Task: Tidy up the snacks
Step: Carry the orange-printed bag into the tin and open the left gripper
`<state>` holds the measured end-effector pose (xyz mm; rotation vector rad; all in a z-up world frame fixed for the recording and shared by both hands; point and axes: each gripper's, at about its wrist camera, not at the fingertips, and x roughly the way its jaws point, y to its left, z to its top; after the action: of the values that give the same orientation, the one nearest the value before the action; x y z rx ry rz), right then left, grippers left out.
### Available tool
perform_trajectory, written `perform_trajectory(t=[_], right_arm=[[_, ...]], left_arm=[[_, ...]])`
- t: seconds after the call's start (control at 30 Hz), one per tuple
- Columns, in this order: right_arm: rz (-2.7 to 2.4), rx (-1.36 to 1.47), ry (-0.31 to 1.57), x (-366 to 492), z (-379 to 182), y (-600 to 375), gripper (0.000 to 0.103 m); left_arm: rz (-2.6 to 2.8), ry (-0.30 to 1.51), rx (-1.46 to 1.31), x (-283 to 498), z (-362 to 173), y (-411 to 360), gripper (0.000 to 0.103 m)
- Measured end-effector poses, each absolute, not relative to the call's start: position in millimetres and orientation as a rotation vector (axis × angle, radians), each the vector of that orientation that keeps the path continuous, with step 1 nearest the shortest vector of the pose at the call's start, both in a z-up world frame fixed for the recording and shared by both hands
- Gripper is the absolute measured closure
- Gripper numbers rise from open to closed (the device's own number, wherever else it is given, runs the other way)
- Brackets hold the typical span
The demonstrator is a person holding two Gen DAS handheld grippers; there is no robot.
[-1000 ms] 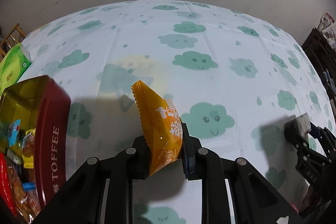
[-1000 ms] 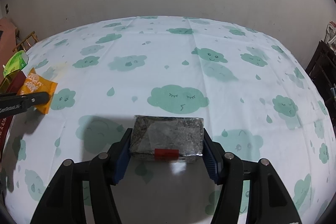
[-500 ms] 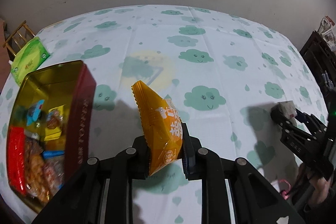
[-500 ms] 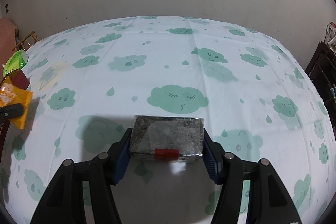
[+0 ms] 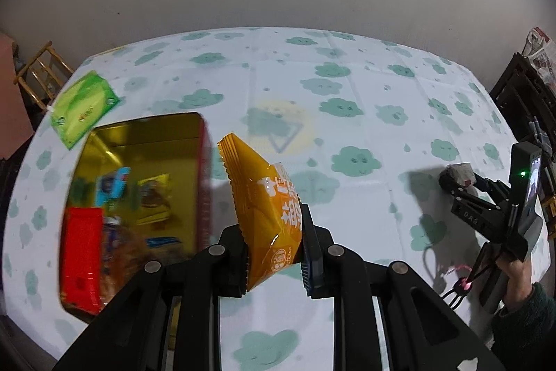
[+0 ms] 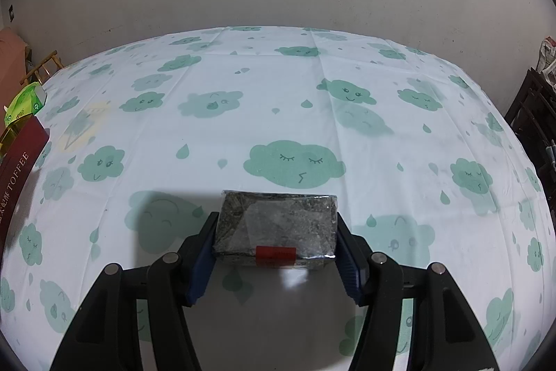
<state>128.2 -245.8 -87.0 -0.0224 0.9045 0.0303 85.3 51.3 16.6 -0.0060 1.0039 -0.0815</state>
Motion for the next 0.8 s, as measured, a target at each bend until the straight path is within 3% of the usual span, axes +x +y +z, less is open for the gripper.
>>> perform_trajectory(t=[0.47,0.8], right_arm=[[0.031,-0.022,0.904,128.2,-87.3,-245.9,0.041],[0.031,-0.022,0.904,128.2,-87.3,-245.9,0.041]], left_arm=[[0.047,0.976,0.002,97.5,45.8,140.4,0.083],[0.039,1.047,-0.030,114.7,15.6,169.4,0.083]])
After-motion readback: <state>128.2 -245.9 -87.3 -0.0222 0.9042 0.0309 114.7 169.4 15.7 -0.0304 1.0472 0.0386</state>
